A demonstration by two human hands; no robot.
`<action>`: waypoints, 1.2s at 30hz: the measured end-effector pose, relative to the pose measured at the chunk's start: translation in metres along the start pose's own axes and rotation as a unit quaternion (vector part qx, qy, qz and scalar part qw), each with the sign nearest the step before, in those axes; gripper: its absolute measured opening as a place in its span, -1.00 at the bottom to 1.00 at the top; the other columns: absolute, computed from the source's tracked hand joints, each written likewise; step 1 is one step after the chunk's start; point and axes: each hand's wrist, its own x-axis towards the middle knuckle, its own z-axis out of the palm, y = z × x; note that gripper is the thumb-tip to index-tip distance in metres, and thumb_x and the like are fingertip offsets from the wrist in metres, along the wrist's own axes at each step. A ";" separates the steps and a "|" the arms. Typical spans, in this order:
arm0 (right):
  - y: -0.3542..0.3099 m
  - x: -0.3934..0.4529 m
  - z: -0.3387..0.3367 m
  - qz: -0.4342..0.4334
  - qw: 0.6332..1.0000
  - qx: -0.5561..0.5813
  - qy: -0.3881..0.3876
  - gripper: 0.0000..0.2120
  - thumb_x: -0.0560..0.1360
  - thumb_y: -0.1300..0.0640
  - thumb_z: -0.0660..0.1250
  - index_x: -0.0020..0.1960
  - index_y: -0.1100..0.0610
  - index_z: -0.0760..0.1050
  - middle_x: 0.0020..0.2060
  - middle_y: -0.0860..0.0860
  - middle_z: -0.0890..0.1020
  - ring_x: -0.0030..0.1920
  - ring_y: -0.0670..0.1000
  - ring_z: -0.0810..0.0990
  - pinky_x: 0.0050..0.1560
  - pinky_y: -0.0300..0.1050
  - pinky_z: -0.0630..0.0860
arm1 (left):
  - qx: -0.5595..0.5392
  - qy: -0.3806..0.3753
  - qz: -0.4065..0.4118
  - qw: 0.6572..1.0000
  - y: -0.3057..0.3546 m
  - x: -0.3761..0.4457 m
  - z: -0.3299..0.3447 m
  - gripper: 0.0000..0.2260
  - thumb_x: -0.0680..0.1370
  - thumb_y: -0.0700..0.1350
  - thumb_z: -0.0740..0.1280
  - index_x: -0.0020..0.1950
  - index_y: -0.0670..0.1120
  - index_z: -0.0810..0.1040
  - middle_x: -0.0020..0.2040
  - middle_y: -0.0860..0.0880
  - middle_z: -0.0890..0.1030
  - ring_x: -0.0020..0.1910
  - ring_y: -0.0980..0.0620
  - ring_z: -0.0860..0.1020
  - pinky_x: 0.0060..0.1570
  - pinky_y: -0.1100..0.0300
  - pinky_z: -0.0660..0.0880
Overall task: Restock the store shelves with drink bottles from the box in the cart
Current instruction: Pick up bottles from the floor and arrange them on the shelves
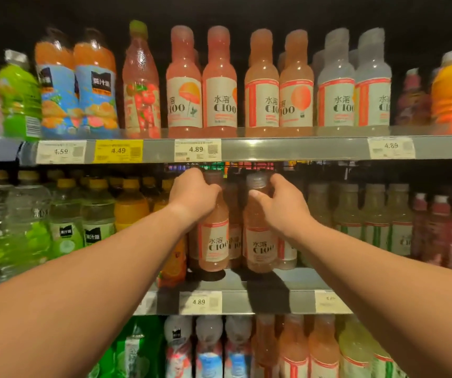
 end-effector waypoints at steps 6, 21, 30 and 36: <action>0.004 0.005 0.026 0.043 0.999 0.008 -0.011 -0.52 0.52 -0.08 0.32 0.35 0.14 0.36 0.21 0.10 0.53 0.17 0.15 0.51 0.13 0.06 0.51 | 0.104 -0.087 -0.022 0.991 -0.003 0.003 0.008 -0.82 0.57 -0.14 0.31 0.09 -0.22 0.55 0.04 -0.15 0.59 0.03 -0.14 0.55 0.01 0.10 0.50; -0.005 0.012 0.042 0.055 0.997 0.007 -0.056 -0.75 0.54 0.07 0.29 0.13 0.22 0.45 0.04 0.14 0.56 0.04 0.14 0.54 0.01 0.00 0.51 | 0.314 -0.114 0.072 0.940 0.024 0.002 -0.010 -0.93 0.51 -0.29 0.28 -0.13 -0.14 0.47 -0.26 -0.06 0.47 -0.18 -0.05 0.49 -0.21 0.17 0.45; -0.008 0.014 0.046 0.039 0.996 -0.011 -0.080 -0.80 0.56 0.07 0.26 0.08 0.20 0.45 -0.05 0.10 0.52 -0.06 0.10 0.50 -0.09 -0.10 0.43 | 0.378 -0.137 0.082 0.912 0.027 0.002 -0.016 -0.90 0.51 -0.29 0.28 -0.19 -0.14 0.45 -0.32 -0.05 0.42 -0.18 -0.07 0.49 -0.21 0.16 0.45; -0.008 0.015 0.046 0.033 0.996 -0.020 -0.084 -0.87 0.57 0.07 0.25 -0.02 0.13 0.39 -0.10 0.08 0.51 -0.11 0.07 0.48 -0.13 -0.10 0.41 | 0.361 -0.124 0.086 0.920 0.019 0.002 -0.016 -0.96 0.50 -0.27 0.31 -0.11 -0.15 0.51 -0.25 -0.07 0.48 -0.16 -0.06 0.51 -0.21 0.17 0.47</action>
